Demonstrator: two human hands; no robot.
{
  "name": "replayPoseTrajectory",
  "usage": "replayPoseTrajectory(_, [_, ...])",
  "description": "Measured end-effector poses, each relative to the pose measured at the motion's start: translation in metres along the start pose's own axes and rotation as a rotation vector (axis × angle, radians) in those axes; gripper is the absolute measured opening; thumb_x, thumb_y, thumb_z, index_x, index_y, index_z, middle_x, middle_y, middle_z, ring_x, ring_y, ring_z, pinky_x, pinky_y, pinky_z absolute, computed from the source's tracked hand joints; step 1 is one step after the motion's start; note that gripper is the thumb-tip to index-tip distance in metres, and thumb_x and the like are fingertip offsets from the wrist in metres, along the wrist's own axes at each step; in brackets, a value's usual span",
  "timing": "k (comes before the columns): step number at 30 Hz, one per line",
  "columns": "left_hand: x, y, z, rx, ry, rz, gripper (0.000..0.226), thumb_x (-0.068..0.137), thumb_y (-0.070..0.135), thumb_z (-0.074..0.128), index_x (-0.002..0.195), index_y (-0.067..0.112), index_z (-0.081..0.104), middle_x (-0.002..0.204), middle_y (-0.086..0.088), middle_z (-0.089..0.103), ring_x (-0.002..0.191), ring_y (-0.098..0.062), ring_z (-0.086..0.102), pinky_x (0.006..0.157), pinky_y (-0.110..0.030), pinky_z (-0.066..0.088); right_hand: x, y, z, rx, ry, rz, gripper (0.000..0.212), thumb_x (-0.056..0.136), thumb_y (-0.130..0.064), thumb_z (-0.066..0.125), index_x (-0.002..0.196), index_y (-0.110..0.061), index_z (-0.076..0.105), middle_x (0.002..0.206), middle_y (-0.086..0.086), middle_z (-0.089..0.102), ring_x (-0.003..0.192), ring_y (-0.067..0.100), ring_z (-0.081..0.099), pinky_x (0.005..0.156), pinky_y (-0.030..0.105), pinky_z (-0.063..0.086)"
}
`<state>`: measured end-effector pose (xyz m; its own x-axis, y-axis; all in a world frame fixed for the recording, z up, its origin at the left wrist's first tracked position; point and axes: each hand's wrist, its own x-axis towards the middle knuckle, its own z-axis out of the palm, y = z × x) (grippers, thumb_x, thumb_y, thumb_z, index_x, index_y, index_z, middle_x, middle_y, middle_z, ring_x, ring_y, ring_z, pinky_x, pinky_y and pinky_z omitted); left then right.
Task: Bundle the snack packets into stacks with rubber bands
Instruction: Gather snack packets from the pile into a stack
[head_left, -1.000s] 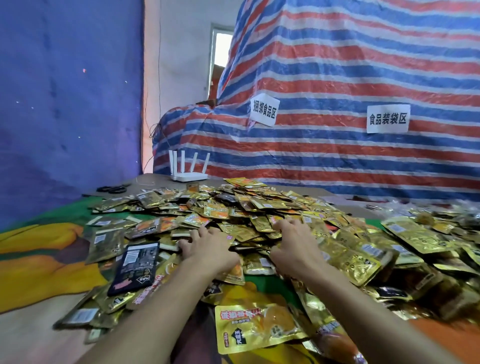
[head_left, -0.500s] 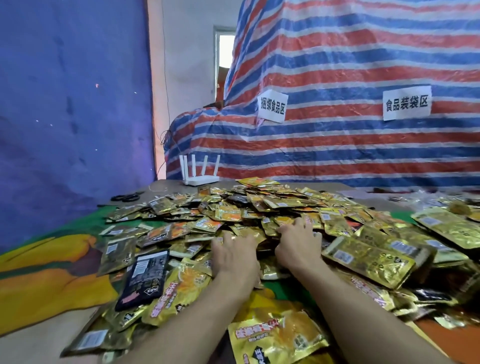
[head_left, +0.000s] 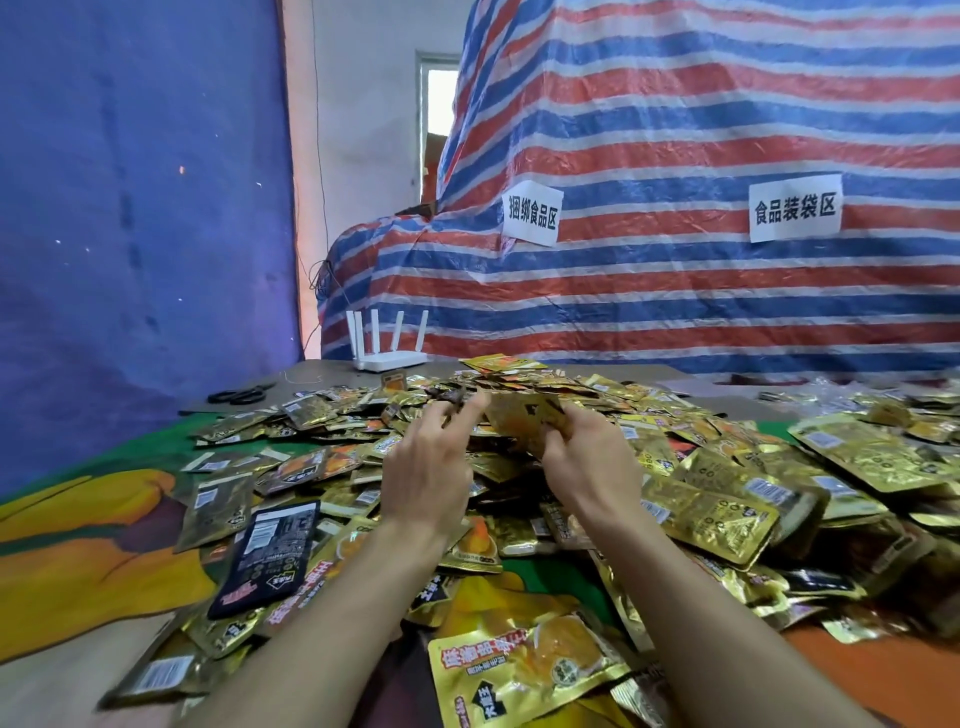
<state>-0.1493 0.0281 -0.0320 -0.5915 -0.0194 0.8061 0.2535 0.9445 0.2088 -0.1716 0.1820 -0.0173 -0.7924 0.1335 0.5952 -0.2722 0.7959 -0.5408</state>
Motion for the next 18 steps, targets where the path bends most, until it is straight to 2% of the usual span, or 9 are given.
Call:
replayPoseTrajectory(1, [0.0,0.001,0.001,0.088,-0.038,0.006,0.056,0.091,-0.005,0.042,0.132,0.029,0.06,0.124,-0.004,0.058,0.096,-0.026,0.062,0.074,-0.038,0.053,0.0,-0.001,-0.001,0.021,0.024,0.0,0.02,0.1,-0.033,0.05,0.095,-0.019,0.064,0.088,0.001,0.068,0.083,0.027,0.064,0.076,0.042,0.055])
replayPoseTrajectory(2, [-0.001,0.002,0.003,0.159,-0.109,-0.001,0.046,0.092,0.002,0.045,0.126,0.027,0.065,0.134,-0.002,0.055,0.111,-0.024,0.058,0.09,-0.04,0.049,0.001,-0.002,-0.001,0.038,0.044,0.001,0.021,0.101,-0.035,0.05,0.094,-0.019,0.062,0.087,0.001,0.068,0.082,0.026,0.064,0.076,0.043,0.055])
replayPoseTrajectory(4, [-0.002,0.002,0.009,0.227,-0.306,-0.043,0.035,0.092,0.017,0.052,0.125,0.02,0.065,0.147,0.0,0.046,0.132,-0.02,0.043,0.11,-0.043,0.033,0.001,-0.003,-0.002,0.07,0.064,0.011,0.024,0.101,-0.037,0.049,0.092,-0.018,0.061,0.084,0.001,0.067,0.079,0.026,0.065,0.074,0.044,0.056])
replayPoseTrajectory(6, [-0.003,0.002,0.014,0.297,-0.542,-0.11,0.038,0.092,0.036,0.053,0.123,0.016,0.063,0.15,0.0,0.042,0.137,-0.023,0.035,0.112,-0.049,0.025,0.001,-0.004,-0.002,0.071,0.067,0.027,0.024,0.101,-0.038,0.049,0.092,-0.019,0.061,0.083,0.001,0.068,0.078,0.026,0.065,0.074,0.043,0.056])
replayPoseTrajectory(8, [-0.004,0.001,0.018,0.324,-0.613,-0.158,0.028,0.092,0.041,0.054,0.106,0.019,0.065,0.141,0.001,0.05,0.132,-0.024,0.04,0.107,-0.05,0.028,0.002,-0.003,-0.001,0.056,0.059,0.038,0.025,0.1,-0.039,0.049,0.094,-0.018,0.062,0.085,0.002,0.068,0.079,0.027,0.065,0.075,0.043,0.056])
replayPoseTrajectory(10, [-0.005,-0.001,0.017,0.306,-0.521,-0.181,0.012,0.095,0.032,0.057,0.092,0.021,0.058,0.114,0.003,0.059,0.12,-0.023,0.049,0.101,-0.045,0.033,0.002,-0.003,0.0,0.063,0.066,0.043,0.028,0.1,-0.042,0.049,0.095,-0.018,0.063,0.087,0.003,0.068,0.081,0.027,0.064,0.076,0.043,0.056])
replayPoseTrajectory(12, [-0.006,-0.001,0.016,0.288,-0.426,-0.18,0.011,0.099,0.024,0.055,0.088,0.022,0.053,0.092,0.005,0.053,0.109,-0.022,0.055,0.095,-0.041,0.035,0.003,-0.002,-0.001,0.087,0.093,0.028,0.031,0.099,-0.044,0.051,0.094,-0.017,0.064,0.09,0.004,0.067,0.085,0.028,0.063,0.079,0.044,0.055])
replayPoseTrajectory(15, [-0.005,-0.003,0.012,0.22,-0.257,-0.161,0.013,0.102,0.019,0.047,0.092,0.019,0.055,0.095,0.001,0.06,0.093,-0.022,0.058,0.08,-0.035,0.038,0.003,-0.002,-0.003,0.211,0.15,0.008,0.03,0.1,-0.044,0.053,0.094,-0.018,0.065,0.086,0.001,0.069,0.082,0.026,0.065,0.078,0.047,0.056])
replayPoseTrajectory(18, [0.002,-0.008,0.004,0.044,-0.026,-0.164,0.011,0.103,0.012,0.043,0.104,0.014,0.054,0.093,-0.002,0.058,0.077,-0.021,0.056,0.062,-0.032,0.044,0.003,-0.005,-0.007,0.483,0.197,0.017,0.026,0.098,-0.04,0.062,0.088,-0.016,0.065,0.077,0.002,0.068,0.072,0.025,0.066,0.068,0.049,0.058])
